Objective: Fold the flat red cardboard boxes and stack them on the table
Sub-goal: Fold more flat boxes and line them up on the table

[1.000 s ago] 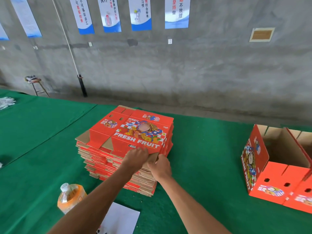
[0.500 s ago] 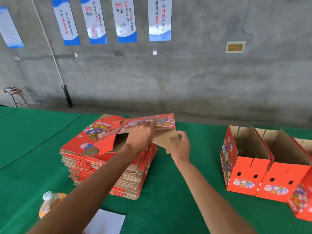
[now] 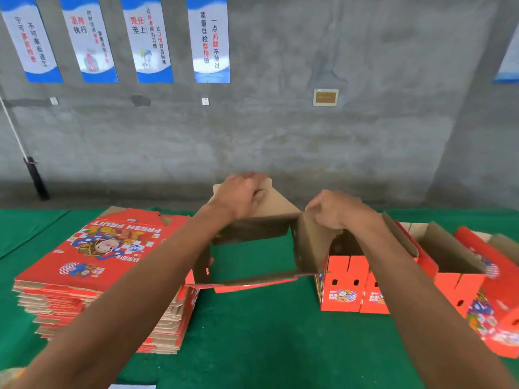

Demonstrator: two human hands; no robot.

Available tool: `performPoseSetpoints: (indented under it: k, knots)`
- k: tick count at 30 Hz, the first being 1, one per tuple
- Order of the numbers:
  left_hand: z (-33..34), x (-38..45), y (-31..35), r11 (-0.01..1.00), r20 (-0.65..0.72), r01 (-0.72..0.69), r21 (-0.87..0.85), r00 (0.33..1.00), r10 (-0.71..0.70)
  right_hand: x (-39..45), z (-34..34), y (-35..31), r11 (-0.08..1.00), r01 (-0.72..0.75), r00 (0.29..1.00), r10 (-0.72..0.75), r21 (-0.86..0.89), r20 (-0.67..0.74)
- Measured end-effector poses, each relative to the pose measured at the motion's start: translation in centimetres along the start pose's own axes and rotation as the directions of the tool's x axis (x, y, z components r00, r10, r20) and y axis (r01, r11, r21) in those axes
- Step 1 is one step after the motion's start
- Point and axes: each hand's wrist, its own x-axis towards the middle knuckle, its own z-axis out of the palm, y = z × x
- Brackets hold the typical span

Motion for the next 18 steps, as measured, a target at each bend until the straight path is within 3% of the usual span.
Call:
performPoseSetpoints:
  k: [5, 9, 13, 16, 18]
  knots:
    - [5.6, 0.0, 2.9, 0.991, 0.2, -0.019, -0.132, 0.979, 0.045, -0.4, 1.2, 3.1, 0.982, -0.072, 0.951, 0.12, -0.173, 0.285]
    - [10.9, -1.2, 4.2, 0.981, 0.379, -0.012, -0.196, 0.921, 0.087, -1.3, 4.8, 5.0, 0.97, -0.021, 0.877, 0.134, -0.242, 0.462]
    - [14.6, -3.4, 4.0, 0.965, 0.323, -0.063, -0.256, 0.935, 0.147, -2.0, 7.6, 6.8, 0.962, -0.165, 0.88, 0.244, -0.218, 0.409]
    - [16.5, -5.2, 2.6, 0.982, 0.259, -0.149, -0.112, 0.95, 0.174, -2.0, 9.4, 7.8, 0.954, -0.085, 0.755, 0.249, -0.287, 0.606]
    - [17.3, -6.6, 1.3, 0.981, 0.21, -0.19, -0.044, 0.958, 0.195, -2.2, 10.2, 8.5, 0.956, -0.099, 0.724, 0.259, -0.276, 0.64]
